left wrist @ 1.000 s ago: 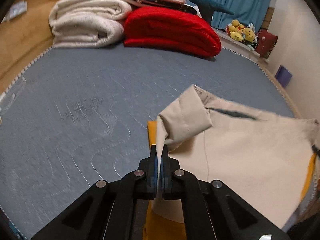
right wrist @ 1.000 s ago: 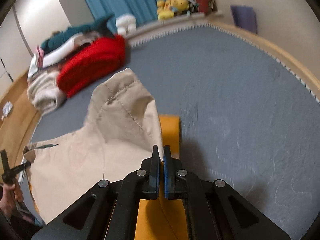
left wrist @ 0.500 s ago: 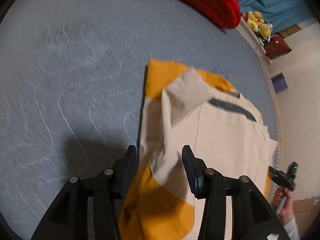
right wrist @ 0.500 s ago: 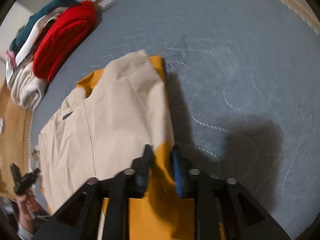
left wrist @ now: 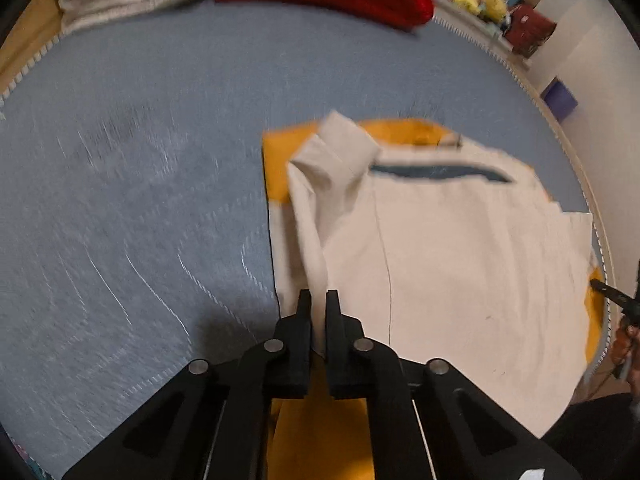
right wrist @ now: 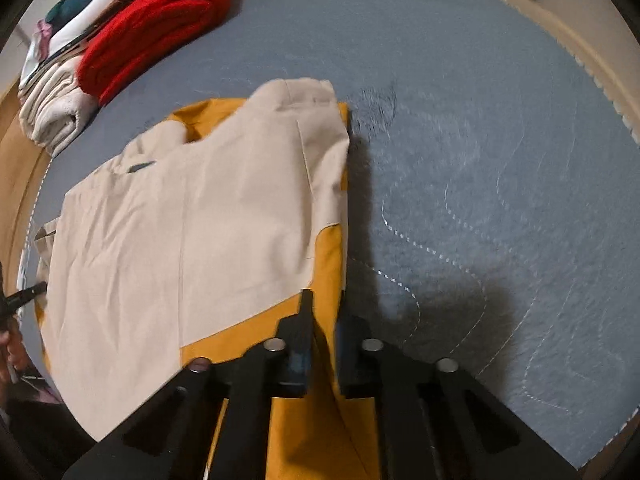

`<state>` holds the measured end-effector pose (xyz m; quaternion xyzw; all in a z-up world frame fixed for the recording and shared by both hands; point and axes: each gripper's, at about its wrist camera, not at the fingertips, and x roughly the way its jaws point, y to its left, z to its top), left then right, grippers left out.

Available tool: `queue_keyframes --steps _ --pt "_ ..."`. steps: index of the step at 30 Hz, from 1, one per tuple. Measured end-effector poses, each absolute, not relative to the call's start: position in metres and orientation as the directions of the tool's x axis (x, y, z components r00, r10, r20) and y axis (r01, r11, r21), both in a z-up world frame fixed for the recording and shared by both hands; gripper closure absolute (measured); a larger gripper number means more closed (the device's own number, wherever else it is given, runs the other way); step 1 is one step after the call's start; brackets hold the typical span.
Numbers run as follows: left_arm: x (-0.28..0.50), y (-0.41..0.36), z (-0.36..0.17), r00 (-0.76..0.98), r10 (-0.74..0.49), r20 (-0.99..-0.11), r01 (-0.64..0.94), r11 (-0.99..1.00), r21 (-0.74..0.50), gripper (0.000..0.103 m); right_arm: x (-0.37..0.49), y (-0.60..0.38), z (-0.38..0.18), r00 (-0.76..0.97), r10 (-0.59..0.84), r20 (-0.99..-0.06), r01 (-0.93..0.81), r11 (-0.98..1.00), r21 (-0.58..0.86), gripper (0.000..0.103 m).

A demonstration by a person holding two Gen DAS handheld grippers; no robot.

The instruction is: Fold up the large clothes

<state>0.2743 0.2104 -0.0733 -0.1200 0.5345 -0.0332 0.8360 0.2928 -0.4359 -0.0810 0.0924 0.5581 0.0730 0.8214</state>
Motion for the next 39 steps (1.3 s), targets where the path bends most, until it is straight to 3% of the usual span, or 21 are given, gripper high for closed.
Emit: queue_keyframes --steps 6,9,13,16,18,20,21,25,27,28,29,34,36,39 --pt "0.268 0.229 -0.023 0.639 -0.104 -0.762 -0.154 0.953 -0.260 0.101 0.279 -0.447 -0.016 0.603 0.218 -0.768 0.008 0.960 0.279 0.101" --pt "0.277 0.240 -0.023 0.660 -0.052 -0.750 -0.229 0.936 -0.266 0.103 0.288 -0.440 -0.006 0.664 0.160 -0.730 0.034 0.969 0.243 0.101" --pt "0.291 0.243 -0.056 0.562 -0.171 -0.809 -0.229 0.908 -0.351 0.103 0.320 -0.430 -0.034 0.598 0.148 -0.788 0.079 0.967 0.242 0.101" --pt "0.299 0.238 -0.066 0.521 -0.154 -0.840 -0.222 0.925 -0.307 0.103 0.340 -0.424 -0.080 0.426 0.119 -0.897 0.111 0.977 0.183 0.100" --pt "0.305 0.241 -0.074 0.507 -0.175 -0.844 -0.228 0.917 -0.327 0.096 0.347 -0.426 -0.090 0.390 0.129 -0.912 0.134 0.972 0.195 0.097" --pt "0.309 0.247 -0.086 0.481 -0.198 -0.854 -0.258 0.899 -0.353 0.075 0.349 -0.427 -0.088 0.399 0.125 -0.909 0.133 0.972 0.192 0.091" --pt "0.311 0.248 -0.092 0.471 -0.215 -0.856 -0.267 0.890 -0.370 0.071 0.350 -0.426 -0.088 0.394 0.123 -0.911 0.129 0.974 0.188 0.088" --pt "0.322 0.246 -0.112 0.439 -0.279 -0.854 -0.251 0.875 -0.415 0.070 0.352 -0.427 -0.099 0.358 0.127 -0.925 0.119 0.976 0.180 0.087" --pt "0.324 0.241 -0.114 0.432 -0.284 -0.856 -0.230 0.883 -0.409 0.072 0.352 -0.425 -0.099 0.365 0.122 -0.923 0.114 0.978 0.174 0.088" --pt "0.324 0.237 -0.114 0.435 -0.291 -0.852 -0.205 0.889 -0.409 0.093 0.351 -0.424 -0.097 0.376 0.117 -0.919 0.110 0.979 0.169 0.091" --pt "0.320 0.234 -0.110 0.444 -0.293 -0.847 -0.182 0.896 -0.405 0.100 0.355 -0.422 -0.093 0.395 0.111 -0.912 0.102 0.981 0.163 0.096" --pt "0.305 0.250 -0.056 0.620 -0.216 -0.755 -0.143 0.914 -0.379 0.101 0.350 -0.409 -0.035 0.609 0.116 -0.785 0.067 0.978 0.196 0.101" --pt "0.306 0.246 -0.065 0.584 -0.169 -0.794 -0.165 0.933 -0.319 0.101 0.352 -0.406 -0.027 0.639 0.108 -0.762 0.063 0.979 0.192 0.101" --pt "0.314 0.229 -0.091 0.496 -0.117 -0.860 -0.166 0.960 -0.227 0.099 0.365 -0.407 -0.049 0.566 0.087 -0.820 0.104 0.979 0.175 0.100"
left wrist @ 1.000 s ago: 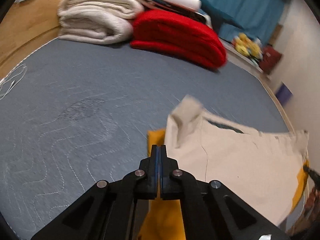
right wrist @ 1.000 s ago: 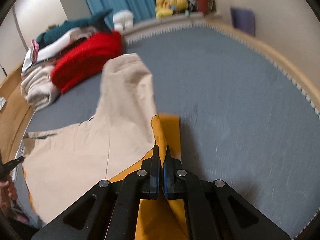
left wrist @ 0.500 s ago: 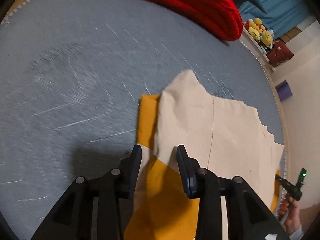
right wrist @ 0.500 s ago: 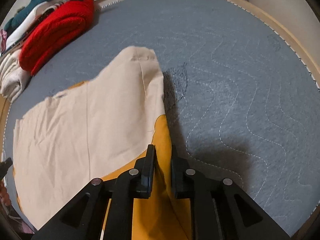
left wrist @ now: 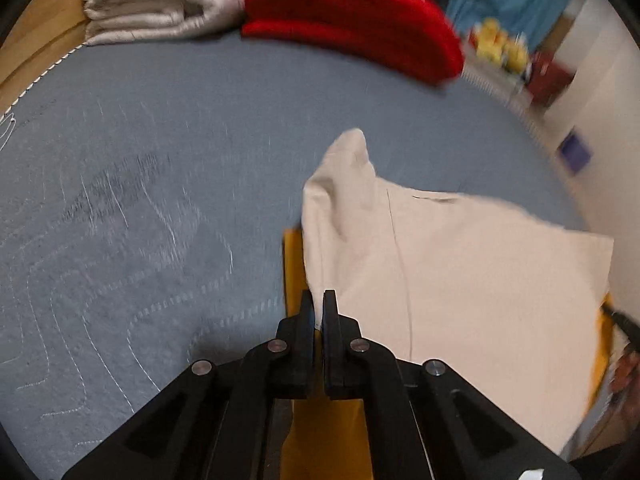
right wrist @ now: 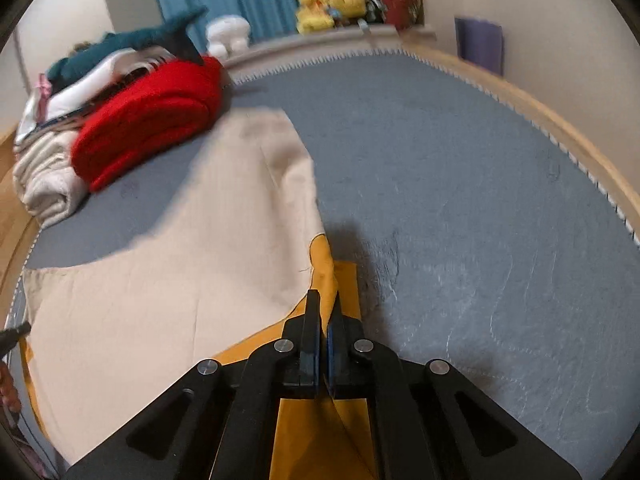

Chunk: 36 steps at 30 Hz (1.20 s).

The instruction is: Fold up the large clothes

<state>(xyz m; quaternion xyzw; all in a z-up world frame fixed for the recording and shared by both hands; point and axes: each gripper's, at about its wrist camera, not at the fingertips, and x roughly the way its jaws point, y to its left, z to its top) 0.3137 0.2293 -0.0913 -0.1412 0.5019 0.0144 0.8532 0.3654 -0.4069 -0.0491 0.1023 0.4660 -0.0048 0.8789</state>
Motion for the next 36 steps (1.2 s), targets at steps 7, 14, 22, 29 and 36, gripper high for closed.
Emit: queue_keyframes --steps 7,14,22,29,36 --pt "0.305 0.232 -0.072 0.480 -0.056 -0.876 -0.203 0.964 -0.173 0.086 0.375 -0.408 -0.087 0.392 -0.054 -0.918 0.165 0.986 0.012 0.065" --pt "0.266 0.189 -0.040 0.437 -0.361 -0.824 0.097 0.929 -0.356 0.082 0.336 -0.409 -0.014 0.628 -0.056 -0.776 0.125 0.992 0.029 0.056" --pt "0.231 0.165 -0.123 0.196 -0.157 -0.968 0.276 0.956 -0.099 0.075 0.292 -0.370 -0.080 0.306 0.239 -0.922 -0.250 0.954 0.165 0.056" --pt "0.197 0.199 -0.095 0.194 -0.231 -0.954 0.203 0.960 -0.191 0.083 0.279 -0.414 -0.088 0.270 0.123 -0.955 -0.121 0.988 0.093 0.058" --pt "0.178 0.200 -0.102 0.175 -0.013 -0.984 0.192 0.981 0.021 0.076 0.273 -0.411 -0.080 0.266 -0.056 -0.962 -0.094 0.992 -0.084 0.058"
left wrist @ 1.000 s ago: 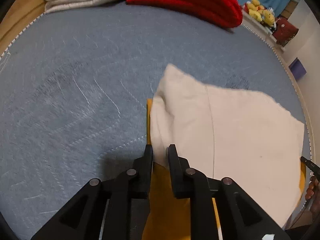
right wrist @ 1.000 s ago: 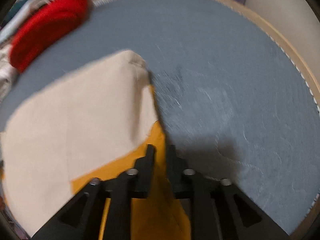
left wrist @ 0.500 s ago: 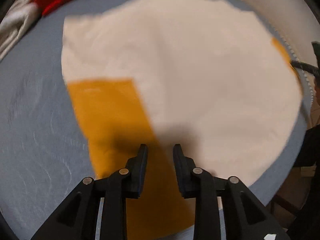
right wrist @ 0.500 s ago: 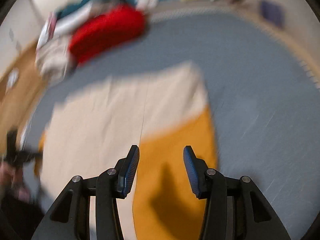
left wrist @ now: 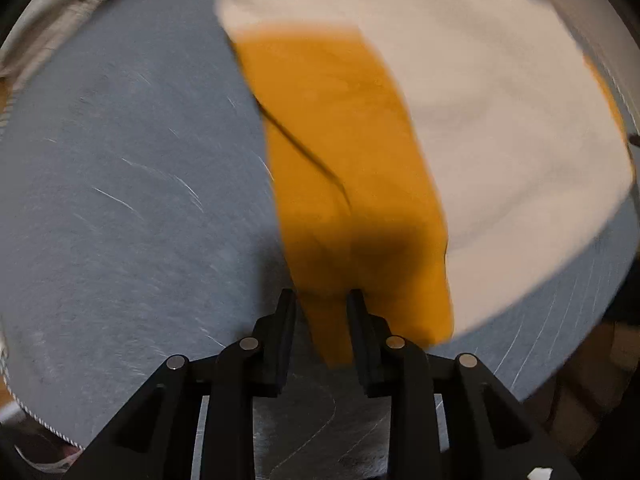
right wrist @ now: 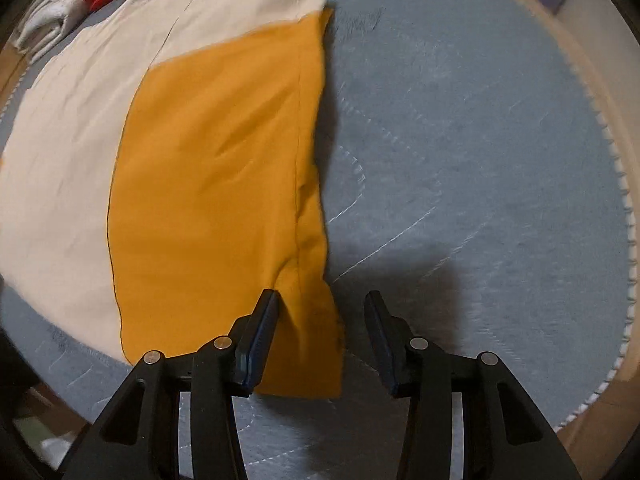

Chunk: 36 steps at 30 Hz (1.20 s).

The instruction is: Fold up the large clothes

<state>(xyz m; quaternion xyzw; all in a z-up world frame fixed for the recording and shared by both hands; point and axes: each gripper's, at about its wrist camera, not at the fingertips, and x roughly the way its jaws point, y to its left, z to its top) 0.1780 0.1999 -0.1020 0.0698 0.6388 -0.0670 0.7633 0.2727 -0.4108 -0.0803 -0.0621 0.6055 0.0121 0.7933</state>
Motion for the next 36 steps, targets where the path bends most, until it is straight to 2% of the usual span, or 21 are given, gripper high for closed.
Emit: queue_keyframes --steps 2,3,5,9,11,13,17,24,34,36 --pt "0.181 0.189 -0.069 0.297 -0.020 -0.955 0.169 0.985 0.032 0.077 0.270 -0.402 -0.043 0.404 -0.035 -0.914 -0.052 0.997 -0.062 0.058" --pt "0.184 0.179 -0.054 0.336 -0.063 -0.940 0.174 0.985 -0.004 0.077 0.267 -0.391 -0.021 0.482 0.014 -0.876 -0.049 0.999 -0.011 0.058" --pt "0.194 0.149 -0.038 0.371 -0.142 -0.918 0.218 0.974 -0.063 0.077 0.263 -0.367 -0.006 0.529 0.106 -0.842 -0.102 0.993 0.061 0.058" --pt "0.224 0.074 -0.028 0.366 -0.271 -0.890 0.308 0.938 -0.159 0.077 0.274 -0.286 -0.010 0.460 0.317 -0.829 -0.313 0.932 0.182 0.058" --pt "0.239 0.047 -0.042 0.326 -0.313 -0.892 0.333 0.921 -0.202 0.077 0.271 -0.263 -0.023 0.423 0.337 -0.841 -0.382 0.908 0.171 0.058" --pt "0.256 0.027 -0.066 0.285 -0.280 -0.917 0.345 0.922 -0.175 0.077 0.279 -0.237 -0.045 0.355 0.356 -0.864 -0.443 0.878 0.180 0.058" --pt "0.288 0.026 -0.094 0.292 -0.196 -0.936 0.301 0.948 -0.104 0.077 0.297 -0.224 -0.096 0.266 0.306 -0.914 -0.450 0.878 0.163 0.058" --pt "0.351 0.042 -0.098 0.360 -0.141 -0.922 0.173 0.981 -0.083 0.073 0.370 -0.245 -0.114 0.308 0.318 -0.897 -0.320 0.922 0.217 0.058" --pt "0.415 0.108 -0.091 0.420 -0.231 -0.877 0.034 0.970 -0.240 0.073 0.462 -0.265 -0.130 0.386 0.221 -0.896 -0.165 0.972 0.169 0.058" --pt "0.420 0.102 -0.098 0.432 -0.218 -0.875 -0.014 0.969 -0.248 0.073 0.476 -0.281 -0.131 0.409 0.183 -0.894 -0.124 0.982 0.144 0.058"
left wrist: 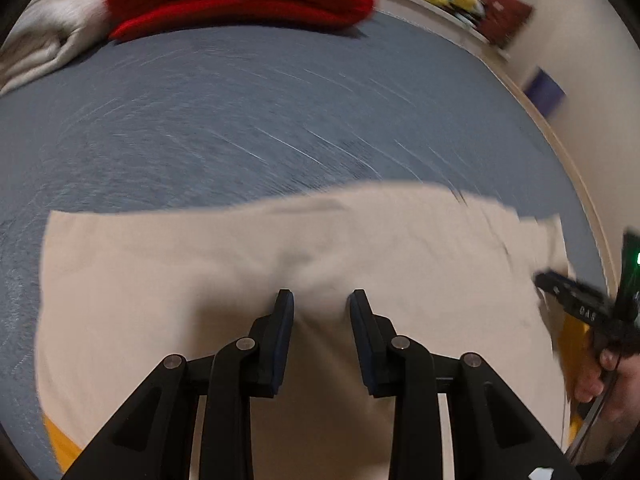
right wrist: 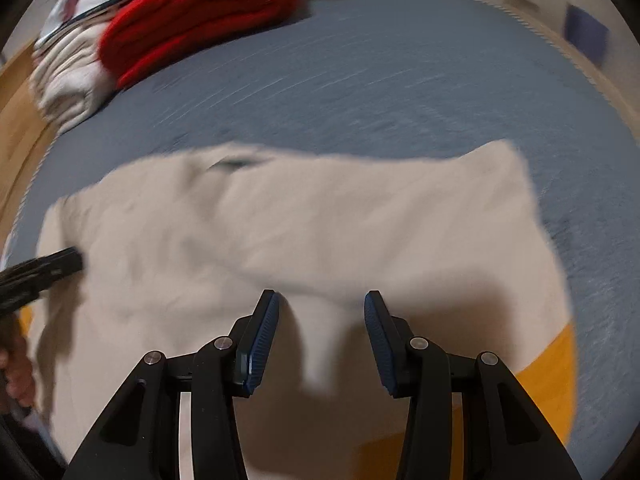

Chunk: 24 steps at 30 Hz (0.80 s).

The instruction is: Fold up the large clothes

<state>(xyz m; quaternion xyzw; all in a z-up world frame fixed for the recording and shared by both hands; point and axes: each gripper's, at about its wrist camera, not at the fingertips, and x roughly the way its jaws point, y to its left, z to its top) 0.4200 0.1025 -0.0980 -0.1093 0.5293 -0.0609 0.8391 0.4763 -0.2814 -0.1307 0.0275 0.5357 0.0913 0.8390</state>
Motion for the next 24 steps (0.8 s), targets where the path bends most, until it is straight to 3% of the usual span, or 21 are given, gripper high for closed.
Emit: queue_keyframes --steps 4,5,6,10,13,17,19,24 --pt "0.423 0.155 -0.101 0.406 -0.063 -0.911 -0.192 0.970 -0.153 0.072 0.491 -0.331 -0.138 0.426 0.071 -0.902 0.008 0.997 0.082 0.058" --pt "0.418 0.168 -0.096 0.391 -0.007 -0.920 -0.231 0.967 -0.106 0.081 0.492 -0.346 -0.140 0.416 0.029 -0.909 0.058 0.997 0.058 0.058" --pt "0.409 0.177 -0.084 0.401 0.031 -0.916 -0.249 0.965 -0.077 0.081 0.491 -0.359 -0.139 0.411 0.016 -0.911 0.110 0.992 0.068 0.058" --pt "0.348 0.162 -0.027 0.542 -0.115 -0.833 -0.091 0.977 -0.193 0.077 0.467 -0.385 -0.092 0.509 -0.029 -0.860 0.173 0.982 0.069 0.058" --pt "0.312 0.136 -0.039 0.479 -0.203 -0.854 0.026 0.976 -0.217 0.075 0.440 -0.364 -0.063 0.572 0.091 -0.815 0.045 0.989 0.143 0.058" --pt "0.263 0.117 -0.090 0.365 -0.098 -0.926 0.074 0.994 -0.076 0.075 0.395 -0.350 -0.075 0.481 0.122 -0.868 -0.009 0.991 0.134 0.058" --pt "0.240 0.128 -0.093 0.365 -0.028 -0.930 0.007 1.000 -0.028 0.075 0.366 -0.349 -0.079 0.444 0.110 -0.889 -0.024 0.994 0.111 0.058" --pt "0.169 0.158 -0.081 0.396 -0.068 -0.916 -0.136 0.982 -0.132 0.075 0.296 -0.376 -0.094 0.409 0.034 -0.912 -0.026 0.999 0.026 0.058"
